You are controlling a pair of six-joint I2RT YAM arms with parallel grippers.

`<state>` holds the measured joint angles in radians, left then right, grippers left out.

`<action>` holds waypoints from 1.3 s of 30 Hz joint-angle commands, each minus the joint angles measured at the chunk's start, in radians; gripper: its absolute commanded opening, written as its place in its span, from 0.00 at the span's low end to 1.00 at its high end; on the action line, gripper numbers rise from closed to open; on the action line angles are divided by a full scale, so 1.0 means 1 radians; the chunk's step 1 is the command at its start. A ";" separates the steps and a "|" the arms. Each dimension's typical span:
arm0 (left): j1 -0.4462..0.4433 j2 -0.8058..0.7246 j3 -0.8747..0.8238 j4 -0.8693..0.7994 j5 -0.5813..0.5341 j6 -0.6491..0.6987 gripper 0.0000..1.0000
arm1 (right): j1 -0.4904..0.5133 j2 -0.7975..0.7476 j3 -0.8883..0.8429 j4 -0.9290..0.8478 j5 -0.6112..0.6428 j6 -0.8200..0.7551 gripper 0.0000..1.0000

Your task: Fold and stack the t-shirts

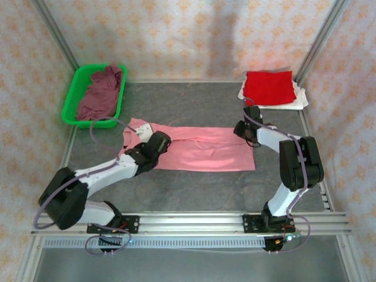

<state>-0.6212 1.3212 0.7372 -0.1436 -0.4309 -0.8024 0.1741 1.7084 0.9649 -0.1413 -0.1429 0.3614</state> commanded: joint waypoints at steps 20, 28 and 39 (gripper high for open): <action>0.185 0.376 0.425 -0.477 0.471 0.561 0.52 | 0.005 -0.094 -0.010 -0.045 -0.035 0.010 0.47; 0.183 0.465 0.472 -0.494 0.407 0.583 0.44 | 0.005 -0.073 0.005 -0.045 -0.040 0.005 0.47; 0.185 0.445 0.486 -0.561 0.322 0.558 0.01 | 0.002 -0.084 -0.009 -0.045 -0.010 -0.005 0.48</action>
<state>-0.4385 1.8061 1.1965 -0.6315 -0.0448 -0.2379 0.1741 1.6318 0.9630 -0.1684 -0.1822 0.3649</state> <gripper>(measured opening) 0.046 0.478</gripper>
